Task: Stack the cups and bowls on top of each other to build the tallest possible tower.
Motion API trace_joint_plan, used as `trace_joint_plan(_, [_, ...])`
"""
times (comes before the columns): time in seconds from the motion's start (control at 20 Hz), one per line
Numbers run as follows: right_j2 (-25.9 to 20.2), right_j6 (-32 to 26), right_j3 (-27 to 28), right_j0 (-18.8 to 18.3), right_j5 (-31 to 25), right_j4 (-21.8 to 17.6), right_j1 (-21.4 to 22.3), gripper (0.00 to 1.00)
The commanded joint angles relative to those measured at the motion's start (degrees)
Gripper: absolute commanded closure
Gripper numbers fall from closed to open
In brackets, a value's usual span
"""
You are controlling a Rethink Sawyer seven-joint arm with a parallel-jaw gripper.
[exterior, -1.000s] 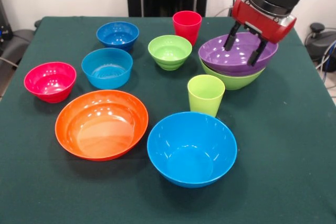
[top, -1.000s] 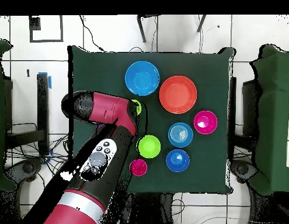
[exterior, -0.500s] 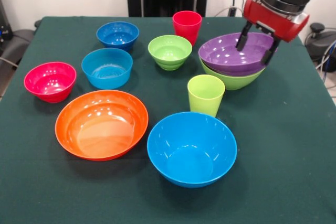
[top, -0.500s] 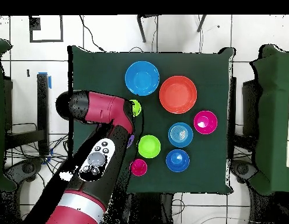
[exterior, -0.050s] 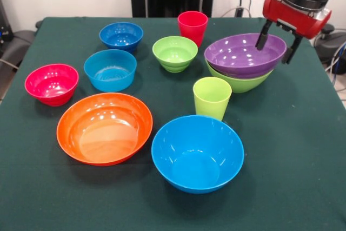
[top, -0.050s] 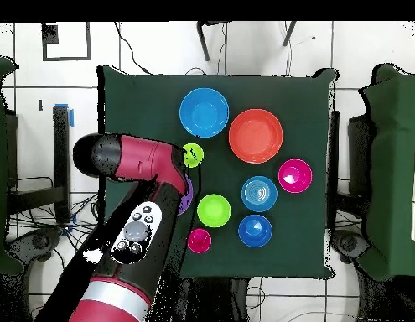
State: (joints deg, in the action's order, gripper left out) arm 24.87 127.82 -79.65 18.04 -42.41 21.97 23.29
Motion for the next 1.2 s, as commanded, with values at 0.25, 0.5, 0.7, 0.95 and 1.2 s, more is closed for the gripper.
trace_joint_plan(0.25, [-9.02,1.91,-4.15,0.64,4.19,-4.16,-3.82,0.00])
trace_joint_plan(0.5, [-9.94,3.20,-4.07,0.83,7.64,-3.60,-5.76,0.00])
trace_joint_plan(0.7, [-9.97,3.50,-3.95,1.15,8.71,-3.64,-6.53,0.00])
trace_joint_plan(0.95, [-10.13,3.65,-4.00,1.22,9.70,-3.35,-7.10,0.00])
trace_joint_plan(1.2, [-9.99,3.59,-3.67,1.27,10.20,-3.50,-7.64,0.00])
